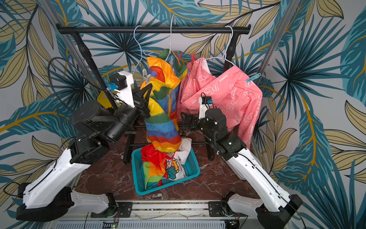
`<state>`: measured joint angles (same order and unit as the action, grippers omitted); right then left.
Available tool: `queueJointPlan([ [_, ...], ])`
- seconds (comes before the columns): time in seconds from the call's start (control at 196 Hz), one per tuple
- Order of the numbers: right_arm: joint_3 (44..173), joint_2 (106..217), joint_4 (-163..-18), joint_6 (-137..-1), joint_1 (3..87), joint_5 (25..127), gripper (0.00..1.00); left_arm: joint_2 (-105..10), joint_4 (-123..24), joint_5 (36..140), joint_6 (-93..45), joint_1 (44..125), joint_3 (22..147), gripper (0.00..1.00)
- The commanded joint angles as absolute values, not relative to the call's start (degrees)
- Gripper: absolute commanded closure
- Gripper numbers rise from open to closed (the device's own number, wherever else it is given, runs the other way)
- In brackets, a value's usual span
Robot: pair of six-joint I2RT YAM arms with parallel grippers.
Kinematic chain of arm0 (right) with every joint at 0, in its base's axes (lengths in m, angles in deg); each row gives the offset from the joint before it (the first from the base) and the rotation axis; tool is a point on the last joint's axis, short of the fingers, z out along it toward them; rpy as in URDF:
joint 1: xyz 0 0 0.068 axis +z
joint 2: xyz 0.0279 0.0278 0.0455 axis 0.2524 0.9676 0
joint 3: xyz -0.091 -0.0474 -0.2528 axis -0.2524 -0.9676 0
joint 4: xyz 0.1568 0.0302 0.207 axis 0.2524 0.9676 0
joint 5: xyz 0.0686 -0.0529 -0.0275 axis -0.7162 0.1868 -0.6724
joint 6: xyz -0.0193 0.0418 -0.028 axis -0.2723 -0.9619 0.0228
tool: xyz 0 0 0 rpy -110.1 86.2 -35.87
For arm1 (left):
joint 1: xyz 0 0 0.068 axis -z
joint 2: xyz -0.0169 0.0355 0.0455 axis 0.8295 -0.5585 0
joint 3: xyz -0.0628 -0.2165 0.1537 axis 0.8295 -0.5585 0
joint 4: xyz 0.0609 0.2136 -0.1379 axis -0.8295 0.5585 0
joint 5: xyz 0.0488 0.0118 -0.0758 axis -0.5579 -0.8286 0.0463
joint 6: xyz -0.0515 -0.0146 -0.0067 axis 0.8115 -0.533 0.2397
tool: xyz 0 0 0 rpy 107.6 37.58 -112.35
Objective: Remove the clothespins securing jackets to the hanger
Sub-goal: Pick up the hanger from the clothesline.
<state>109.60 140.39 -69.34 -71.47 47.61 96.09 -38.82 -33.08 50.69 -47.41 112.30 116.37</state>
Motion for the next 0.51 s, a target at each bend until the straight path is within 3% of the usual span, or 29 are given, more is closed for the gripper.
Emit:
queueJointPlan([
  [0.0, 110.64, 140.67, -68.35, -71.31, 47.84, 95.27, 0.01, -36.86, -41.29, 54.77, -50.24, 112.2, 120.12, 1.0],
  [0.22, 111.08, 141.13, -67.62, -71.52, 48.25, 93.86, 0.0, -35.47, -42.31, 56.88, -50.25, 112.2, 120.46, 1.0],
  [0.506, 110.78, 139.13, -63.03, -65.85, 54.93, 99.16, 0.01, -22.5, -40.49, 62.83, -42.77, 112.21, 109.68, 1.0],
])
